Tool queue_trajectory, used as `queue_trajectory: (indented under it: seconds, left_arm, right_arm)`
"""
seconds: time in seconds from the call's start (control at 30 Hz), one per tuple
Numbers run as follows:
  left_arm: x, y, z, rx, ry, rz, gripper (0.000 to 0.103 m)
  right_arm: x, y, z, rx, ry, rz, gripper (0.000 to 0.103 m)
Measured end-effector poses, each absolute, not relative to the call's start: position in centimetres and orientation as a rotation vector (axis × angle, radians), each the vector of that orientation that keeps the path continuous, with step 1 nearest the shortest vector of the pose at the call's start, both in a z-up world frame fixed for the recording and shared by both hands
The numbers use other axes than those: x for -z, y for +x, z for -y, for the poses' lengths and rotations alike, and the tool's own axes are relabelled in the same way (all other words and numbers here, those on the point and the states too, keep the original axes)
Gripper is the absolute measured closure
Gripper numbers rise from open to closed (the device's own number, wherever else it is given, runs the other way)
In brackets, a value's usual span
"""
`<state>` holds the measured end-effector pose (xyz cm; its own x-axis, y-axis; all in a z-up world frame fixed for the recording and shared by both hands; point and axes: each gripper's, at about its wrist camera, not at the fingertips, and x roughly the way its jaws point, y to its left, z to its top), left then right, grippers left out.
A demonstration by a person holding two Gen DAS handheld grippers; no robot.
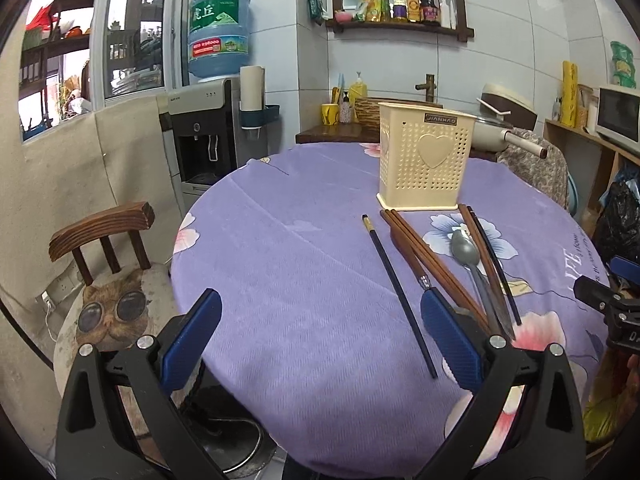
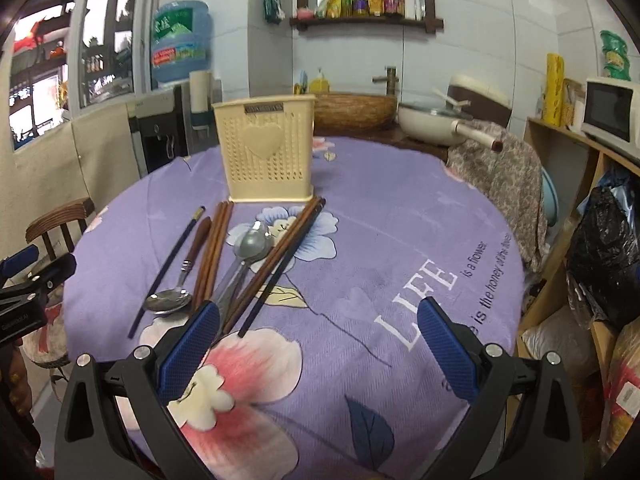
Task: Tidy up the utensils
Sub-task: 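Move the left gripper to the black chopstick and close on it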
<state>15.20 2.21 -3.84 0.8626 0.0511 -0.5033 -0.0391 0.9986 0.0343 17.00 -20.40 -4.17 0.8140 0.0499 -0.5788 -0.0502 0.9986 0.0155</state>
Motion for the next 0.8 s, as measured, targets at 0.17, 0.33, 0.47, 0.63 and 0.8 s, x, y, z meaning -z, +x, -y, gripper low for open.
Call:
queue_trajectory:
  seconds: [0.17,0.33,0.47,0.63,0.8]
  left_arm:
    - [3.2,19.9,-2.1,-0.021,0.020,-0.581,0.008]
    - [3.5,24.8,-2.2,0.013,-0.034,-0.686,0.021]
    - [4.4,27.3,-2.0,0.034,-0.053,-0.746,0.029]
    - [5.0,28.7,-1.3,0.055,-0.023,-0.762,0.029]
    - [5.3,29.9,-1.1,0.053,-0.020,-0.771,0.029]
  right_arm:
    - [3.9,22.0,19.4,-0.045,-0.031,-0.684,0.010]
    - [4.5,26.8,18.6,-0.071,-0.004,-0.763,0.035]
    - [5.3,29.8,19.0,-0.051,0.041,-0.832,0.051]
    - [6.4,32.3,18.8,-0.044,0.052,-0.897,0.067]
    - [7.1,33.6,18.8,-0.031,0.068,-0.931,0.078]
